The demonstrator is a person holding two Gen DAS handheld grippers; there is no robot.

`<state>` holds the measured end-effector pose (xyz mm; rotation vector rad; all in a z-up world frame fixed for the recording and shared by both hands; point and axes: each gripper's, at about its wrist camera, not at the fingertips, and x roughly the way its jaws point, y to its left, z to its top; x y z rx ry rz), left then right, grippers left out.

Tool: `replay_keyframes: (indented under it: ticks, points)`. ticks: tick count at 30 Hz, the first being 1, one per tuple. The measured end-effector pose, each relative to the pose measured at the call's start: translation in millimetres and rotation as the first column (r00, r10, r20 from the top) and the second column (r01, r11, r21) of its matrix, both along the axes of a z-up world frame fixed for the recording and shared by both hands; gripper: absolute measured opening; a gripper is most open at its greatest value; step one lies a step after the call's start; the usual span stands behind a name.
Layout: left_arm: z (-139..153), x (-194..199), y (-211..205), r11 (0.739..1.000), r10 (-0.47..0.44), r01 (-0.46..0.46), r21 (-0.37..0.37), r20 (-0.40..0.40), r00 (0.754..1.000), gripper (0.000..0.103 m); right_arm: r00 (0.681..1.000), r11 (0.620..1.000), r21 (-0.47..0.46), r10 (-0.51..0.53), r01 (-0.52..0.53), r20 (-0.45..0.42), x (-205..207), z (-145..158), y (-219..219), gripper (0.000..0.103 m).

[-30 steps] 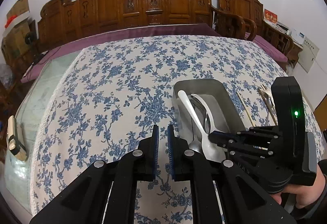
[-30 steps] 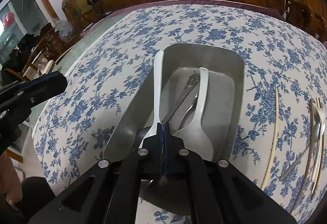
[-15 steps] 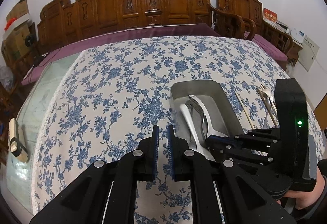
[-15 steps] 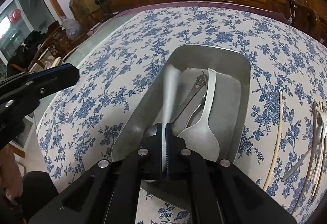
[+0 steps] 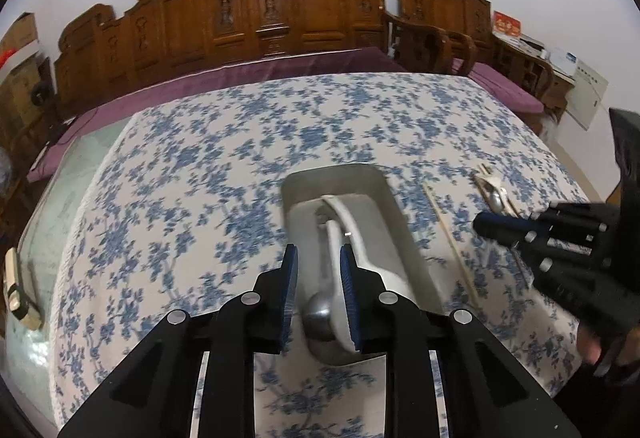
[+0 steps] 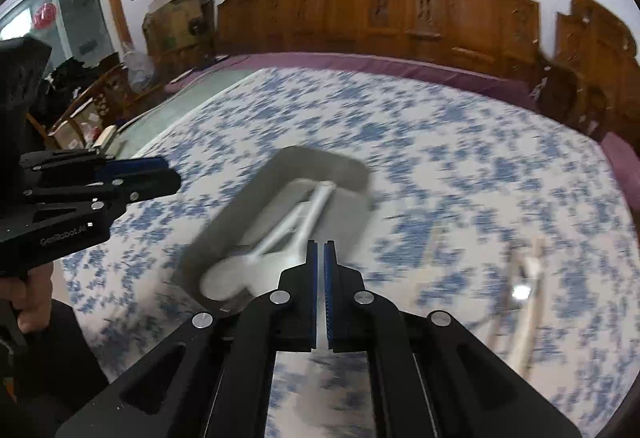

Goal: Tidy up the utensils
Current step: 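Open the right tool to release the white knife in the tray, then grasp the white plastic fork with the right tool while the left tool moves to the chopsticks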

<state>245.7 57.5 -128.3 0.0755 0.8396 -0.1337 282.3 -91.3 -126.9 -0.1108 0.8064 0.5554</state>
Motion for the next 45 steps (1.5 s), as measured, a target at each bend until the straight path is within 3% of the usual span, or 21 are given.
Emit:
replay_keyframes:
  ticks: [5, 9, 17, 29, 40, 45]
  points:
    - [-2, 4, -30, 0.999, -0.044, 0.044, -0.010, -0.001, 0.999, 0.024, 0.997, 0.998, -0.010, -0.066, 0.066, 0.036, 9, 6, -50, 0.006]
    - [-7, 7, -53, 0.997, -0.073, 0.073, -0.024, -0.010, 0.997, 0.025, 0.993, 0.994, -0.009, -0.109, 0.109, 0.043, 19, 0, -82, 0.018]
    - [-21, 21, -93, 0.993, -0.109, 0.107, -0.055, -0.031, 0.994, 0.033, 0.992, 0.991, -0.054, -0.124, 0.123, -0.012, 43, -37, -121, 0.018]
    - [-40, 29, -125, 0.990, -0.133, 0.129, -0.062, -0.061, 0.989, 0.034, 0.983, 0.990, -0.068, -0.132, 0.124, -0.126, 67, -89, -137, 0.018]
    - [-53, 31, -137, 0.988, -0.141, 0.135, -0.070, -0.090, 0.986, 0.034, 0.977, 0.983, -0.131, -0.146, 0.126, -0.158, 77, -104, -133, 0.017]
    - [-60, 34, -145, 0.988, -0.146, 0.141, -0.055, -0.102, 0.984, 0.034, 0.974, 0.985, -0.118, -0.143, 0.124, -0.174, 78, -103, -135, 0.009]
